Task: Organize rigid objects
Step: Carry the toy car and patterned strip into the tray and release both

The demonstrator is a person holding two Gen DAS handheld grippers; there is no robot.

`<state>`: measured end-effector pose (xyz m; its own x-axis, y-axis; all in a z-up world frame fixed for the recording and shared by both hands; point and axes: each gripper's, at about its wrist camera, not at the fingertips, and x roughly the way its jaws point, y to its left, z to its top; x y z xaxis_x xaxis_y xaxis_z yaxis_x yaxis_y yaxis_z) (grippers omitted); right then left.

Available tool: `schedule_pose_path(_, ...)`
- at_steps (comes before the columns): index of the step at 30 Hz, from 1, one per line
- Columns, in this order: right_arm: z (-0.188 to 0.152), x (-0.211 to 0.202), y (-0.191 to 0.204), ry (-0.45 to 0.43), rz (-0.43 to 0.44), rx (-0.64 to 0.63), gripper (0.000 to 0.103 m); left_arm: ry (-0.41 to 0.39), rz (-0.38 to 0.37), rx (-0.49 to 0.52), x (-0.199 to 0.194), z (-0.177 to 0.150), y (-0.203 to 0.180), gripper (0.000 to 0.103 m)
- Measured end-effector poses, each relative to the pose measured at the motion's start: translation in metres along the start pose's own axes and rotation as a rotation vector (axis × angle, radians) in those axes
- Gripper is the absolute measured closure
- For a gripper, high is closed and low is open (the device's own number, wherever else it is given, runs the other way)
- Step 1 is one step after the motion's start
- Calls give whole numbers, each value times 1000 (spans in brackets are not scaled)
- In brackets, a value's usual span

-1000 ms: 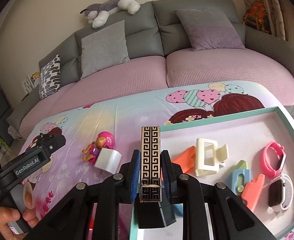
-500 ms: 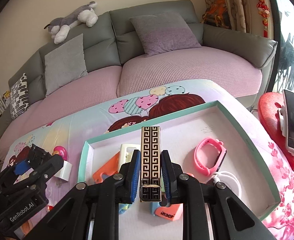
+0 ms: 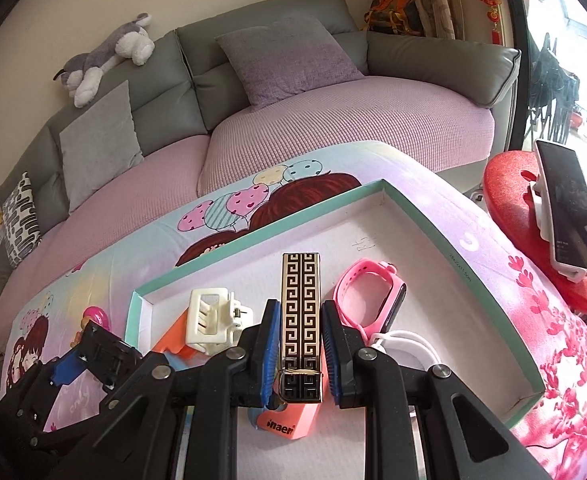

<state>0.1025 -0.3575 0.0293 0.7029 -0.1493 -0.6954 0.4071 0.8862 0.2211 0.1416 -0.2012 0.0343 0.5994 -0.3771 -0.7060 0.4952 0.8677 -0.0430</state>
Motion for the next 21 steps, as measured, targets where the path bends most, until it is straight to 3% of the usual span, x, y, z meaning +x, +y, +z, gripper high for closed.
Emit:
schedule_pose_path(15,-5,13,-2,63,5,1,79,35,7,1,8,-2,-2,26)
schedule_pose_path(21,-3,12,3,48,8,-17,78,33,10,-10,6,-1,2,25)
